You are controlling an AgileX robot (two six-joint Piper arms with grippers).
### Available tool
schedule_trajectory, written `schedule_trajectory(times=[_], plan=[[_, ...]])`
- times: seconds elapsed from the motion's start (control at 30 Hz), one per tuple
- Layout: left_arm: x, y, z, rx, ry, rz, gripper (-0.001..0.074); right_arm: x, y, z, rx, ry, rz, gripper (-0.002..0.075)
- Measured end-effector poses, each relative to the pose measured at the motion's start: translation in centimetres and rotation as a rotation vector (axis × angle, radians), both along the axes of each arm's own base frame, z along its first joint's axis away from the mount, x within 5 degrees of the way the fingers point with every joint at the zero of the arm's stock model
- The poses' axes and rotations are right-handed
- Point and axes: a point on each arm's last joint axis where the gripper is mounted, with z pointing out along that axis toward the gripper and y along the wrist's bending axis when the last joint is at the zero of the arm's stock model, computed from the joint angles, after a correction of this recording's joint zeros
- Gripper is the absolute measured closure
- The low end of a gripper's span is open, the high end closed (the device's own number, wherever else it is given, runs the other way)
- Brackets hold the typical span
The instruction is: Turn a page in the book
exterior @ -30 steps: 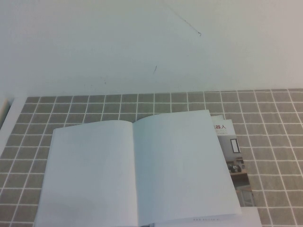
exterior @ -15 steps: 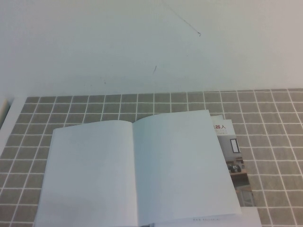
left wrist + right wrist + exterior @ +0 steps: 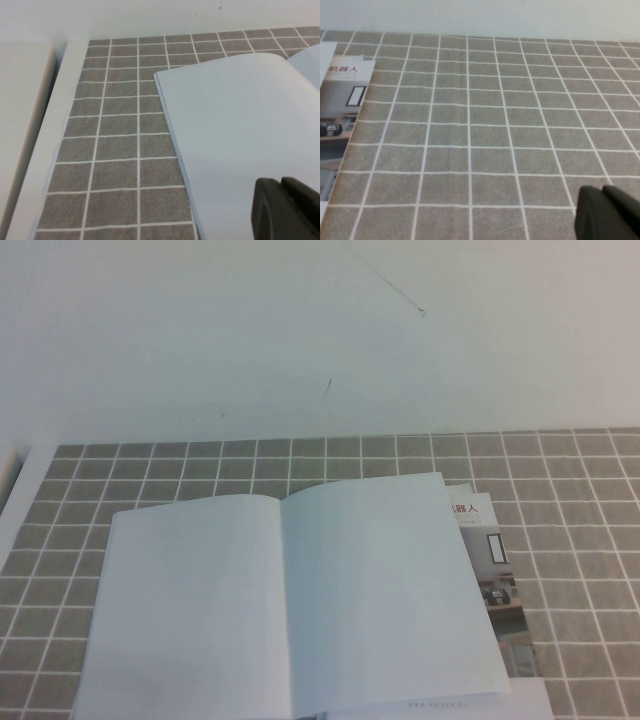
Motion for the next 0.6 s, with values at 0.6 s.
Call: schedule_trajectory(times=[0.6], plan=[[0.02,0.2,0.0,0.0,0.0,0.039,0.0738,0.01,0.06,0.01,0.007,-0.002,0.004,0.0729]])
